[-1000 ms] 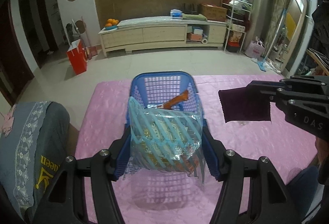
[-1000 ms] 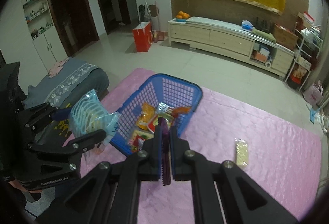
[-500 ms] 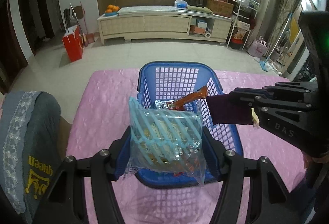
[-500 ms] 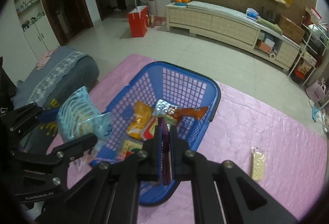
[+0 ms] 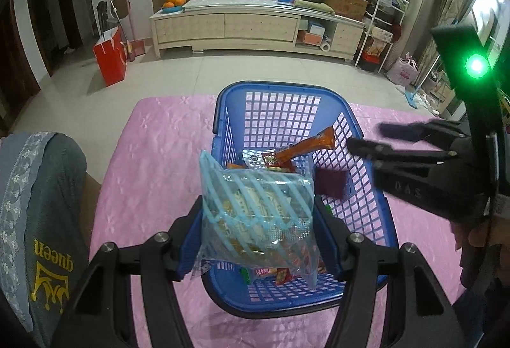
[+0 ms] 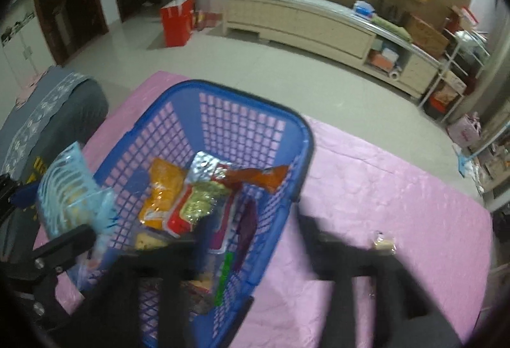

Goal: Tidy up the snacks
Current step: 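Carry both packets over the basket and open the right gripper to drop the purple packet, then lower the light-blue bag into the basket and open the left gripper, then move the right gripper to the cracker pack and grasp it, then carry the cracker pack over the basket with the right gripper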

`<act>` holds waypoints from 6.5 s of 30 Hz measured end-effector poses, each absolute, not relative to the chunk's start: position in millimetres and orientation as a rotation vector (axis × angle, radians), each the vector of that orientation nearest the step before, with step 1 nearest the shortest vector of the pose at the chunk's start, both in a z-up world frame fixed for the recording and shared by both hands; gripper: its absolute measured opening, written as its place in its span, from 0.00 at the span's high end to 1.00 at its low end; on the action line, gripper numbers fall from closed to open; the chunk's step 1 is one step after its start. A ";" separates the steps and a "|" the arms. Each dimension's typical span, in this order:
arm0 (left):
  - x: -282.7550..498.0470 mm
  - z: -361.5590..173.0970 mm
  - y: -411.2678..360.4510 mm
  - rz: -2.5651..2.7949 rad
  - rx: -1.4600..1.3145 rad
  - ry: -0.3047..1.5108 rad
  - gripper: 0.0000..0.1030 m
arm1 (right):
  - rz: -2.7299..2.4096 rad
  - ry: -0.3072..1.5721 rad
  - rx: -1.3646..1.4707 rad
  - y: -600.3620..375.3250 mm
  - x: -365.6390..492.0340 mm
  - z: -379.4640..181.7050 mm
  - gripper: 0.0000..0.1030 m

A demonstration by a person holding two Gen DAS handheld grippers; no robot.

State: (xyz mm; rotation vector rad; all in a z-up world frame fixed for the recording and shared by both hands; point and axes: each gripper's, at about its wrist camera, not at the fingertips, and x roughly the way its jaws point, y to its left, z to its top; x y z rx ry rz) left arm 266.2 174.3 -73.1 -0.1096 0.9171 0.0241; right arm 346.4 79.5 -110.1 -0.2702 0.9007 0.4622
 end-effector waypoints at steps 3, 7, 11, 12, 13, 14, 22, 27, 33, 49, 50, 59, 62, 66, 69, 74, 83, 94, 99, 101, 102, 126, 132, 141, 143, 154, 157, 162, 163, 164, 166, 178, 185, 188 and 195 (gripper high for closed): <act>260.0 -68.6 174.5 0.030 -0.116 0.912 0.41 | 0.447 0.891 -0.275 70.7 341.5 -104.3 0.11; 250.7 -61.3 172.0 0.025 -0.116 0.898 0.41 | 0.445 0.917 -0.256 57.1 330.7 -98.3 0.08; 243.4 -53.4 167.4 0.022 -0.117 0.890 0.41 | 0.434 0.935 -0.221 44.1 322.0 -96.0 0.06; 241.7 -51.7 166.2 0.020 -0.115 0.889 0.41 | 0.439 0.939 -0.212 41.2 319.8 -95.7 0.06; 240.0 -49.8 164.5 0.016 -0.114 0.887 0.41 | 0.439 0.943 -0.208 38.9 317.6 -95.6 0.06; 238.7 -48.1 162.3 0.011 -0.112 0.884 0.41 | 0.440 0.945 -0.202 35.9 314.5 -95.5 0.05; 242.0 -46.5 149.9 -0.028 -0.112 0.880 0.41 | 0.441 0.933 -0.149 19.4 301.1 -94.9 0.05; 256.3 -58.0 141.2 -0.059 -0.100 0.892 0.41 | 0.435 0.934 -0.133 12.6 304.1 -101.8 0.05; 281.9 -79.4 136.1 -0.065 -0.108 0.937 0.41 | 0.439 0.950 -0.135 6.2 310.8 -117.3 0.05; 297.5 -88.8 133.9 -0.059 -0.103 0.948 0.29 | 0.388 0.922 -0.053 -21.9 315.3 -119.1 0.05; 294.9 -86.0 133.6 -0.061 -0.101 0.944 0.28 | 0.390 0.923 -0.055 -21.0 313.9 -117.8 0.05; 253.5 -51.6 123.5 -0.069 -0.048 0.881 0.24 | 0.414 0.876 -0.073 -15.6 285.2 -84.6 0.05; 240.3 -40.5 121.9 -0.069 -0.051 0.861 0.24 | 0.421 0.864 -0.076 -15.4 276.0 -75.2 0.05; 226.9 -29.6 118.7 -0.071 -0.050 0.841 0.24 | 0.427 0.853 -0.079 -19.3 264.3 -65.3 0.05; 220.2 -23.8 114.8 -0.073 -0.052 0.833 0.24 | 0.428 0.848 -0.082 -23.1 259.2 -60.8 0.05; 213.1 -17.3 99.9 -0.085 -0.036 0.823 0.23 | 0.434 0.840 -0.073 -32.7 253.9 -56.1 0.05; 215.1 -15.3 68.6 -0.097 -0.003 0.826 0.18 | 0.417 0.847 -0.050 -62.7 254.7 -58.7 0.05; 245.1 -29.2 20.7 -0.096 0.053 0.872 0.18 | 0.364 0.925 -0.021 -116.3 290.3 -84.8 0.00; 268.3 -43.6 -3.8 -0.114 0.079 0.914 0.18 | 0.357 0.962 -0.012 -137.0 309.3 -101.9 0.00; 276.9 -50.8 -11.5 -0.116 0.092 0.929 0.18 | 0.365 0.982 -0.005 -146.1 318.5 -110.4 0.00; 281.8 -55.5 -15.4 -0.128 0.088 0.938 0.18 | 0.376 0.992 -0.007 -149.2 322.3 -114.8 0.00; 361.8 -170.1 -63.1 -0.098 0.174 1.067 0.27 | 0.452 1.057 -0.105 -149.5 398.2 -224.4 0.14; 376.9 -176.4 -63.6 -0.095 0.185 1.067 0.31 | 0.500 1.087 -0.124 -142.7 409.0 -243.2 0.25; 379.9 -187.5 -61.7 -0.092 0.183 1.088 0.46 | 0.508 1.100 -0.183 -125.3 413.4 -258.3 0.30; 379.9 -188.0 -61.5 -0.086 0.187 1.096 0.46 | 0.487 1.075 -0.204 -122.6 410.7 -259.1 0.39; 356.2 -167.9 -49.9 -0.090 0.108 1.081 0.46 | 0.478 1.019 -0.144 -131.8 384.4 -233.5 0.53; 344.5 -153.8 -46.5 -0.090 0.083 1.053 0.46 | 0.485 1.003 -0.096 -135.1 372.0 -215.5 0.53; 321.3 -135.3 -43.5 -0.095 0.056 1.023 0.46 | 0.486 0.965 -0.105 -134.6 350.8 -184.4 0.53; 314.9 -129.3 -42.0 -0.103 0.040 1.014 0.46 | 0.487 0.958 -0.107 -134.6 346.1 -178.2 0.53; 309.2 -123.8 -40.9 -0.108 0.029 1.004 0.46 | 0.487 0.955 -0.107 -133.5 342.4 -174.6 0.53; 302.5 -115.1 -39.1 -0.109 0.020 0.988 0.46 | 0.486 0.944 -0.105 -133.3 333.1 -164.3 0.53; 244.8 -75.4 -18.7 -0.106 -0.009 0.907 0.46 | 0.474 0.889 -0.129 -123.8 283.0 -118.0 0.53; 220.0 -58.4 -1.8 -0.107 -0.038 0.878 0.46 | 0.468 0.864 -0.151 -103.7 260.3 -95.2 0.53; 207.7 -47.4 9.8 -0.106 -0.035 0.852 0.46 | 0.475 0.852 -0.159 -91.4 250.2 -87.6 0.53; 190.6 -32.0 40.4 -0.081 -0.038 0.814 0.46 | 0.520 0.833 -0.186 -59.4 236.4 -75.1 0.53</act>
